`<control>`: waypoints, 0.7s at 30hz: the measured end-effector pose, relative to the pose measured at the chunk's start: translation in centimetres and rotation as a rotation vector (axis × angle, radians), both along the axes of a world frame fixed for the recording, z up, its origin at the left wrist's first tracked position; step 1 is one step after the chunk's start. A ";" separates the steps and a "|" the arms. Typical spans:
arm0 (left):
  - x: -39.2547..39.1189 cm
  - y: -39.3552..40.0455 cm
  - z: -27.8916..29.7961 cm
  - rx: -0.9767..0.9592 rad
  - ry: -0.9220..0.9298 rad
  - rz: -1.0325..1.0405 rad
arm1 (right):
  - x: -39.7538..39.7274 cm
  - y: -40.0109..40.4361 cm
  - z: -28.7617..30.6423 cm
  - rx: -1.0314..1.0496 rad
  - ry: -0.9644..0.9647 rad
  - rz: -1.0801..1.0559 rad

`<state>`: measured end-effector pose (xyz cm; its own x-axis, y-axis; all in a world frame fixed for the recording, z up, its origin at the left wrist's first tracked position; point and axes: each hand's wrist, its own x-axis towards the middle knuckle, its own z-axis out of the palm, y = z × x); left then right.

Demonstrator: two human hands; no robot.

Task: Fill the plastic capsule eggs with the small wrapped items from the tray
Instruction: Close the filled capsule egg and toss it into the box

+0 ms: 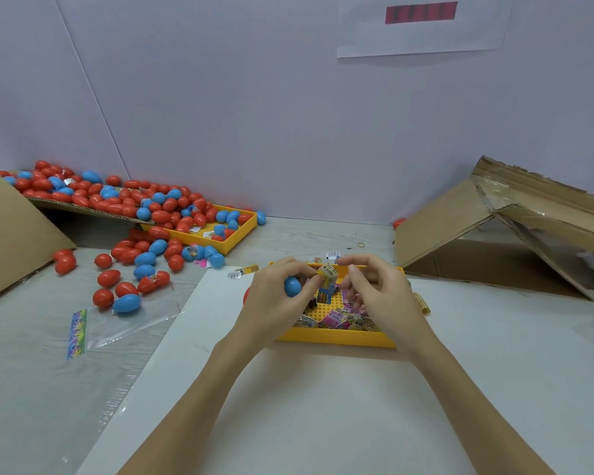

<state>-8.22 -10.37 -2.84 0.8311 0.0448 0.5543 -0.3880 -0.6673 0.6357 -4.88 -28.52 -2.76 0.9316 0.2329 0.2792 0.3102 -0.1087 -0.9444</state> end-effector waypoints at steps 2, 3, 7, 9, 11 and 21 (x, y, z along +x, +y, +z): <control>0.0 0.0 0.1 -0.022 0.015 0.001 | -0.1 0.0 0.1 -0.026 -0.019 -0.027; 0.0 0.0 0.1 -0.028 0.022 -0.008 | -0.1 0.0 0.2 -0.028 -0.022 -0.024; -0.1 -0.3 -0.1 -0.046 0.044 -0.042 | -0.4 0.1 0.1 0.000 -0.014 0.015; -0.1 -0.3 -0.1 -0.056 0.042 -0.043 | -0.3 0.1 0.0 0.041 0.015 -0.023; -0.2 -0.4 -0.2 -0.052 0.034 -0.042 | -0.2 0.0 -0.1 0.024 0.018 -0.075; -0.3 -0.3 0.1 -0.113 0.224 -0.084 | -0.3 -0.1 -0.3 -0.137 -0.128 -0.301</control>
<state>-8.53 -10.69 -2.73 0.9361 0.0213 0.3511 -0.2800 -0.5589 0.7805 -5.21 -28.59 -3.09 0.9238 -0.0035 0.3829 0.3596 -0.3360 -0.8705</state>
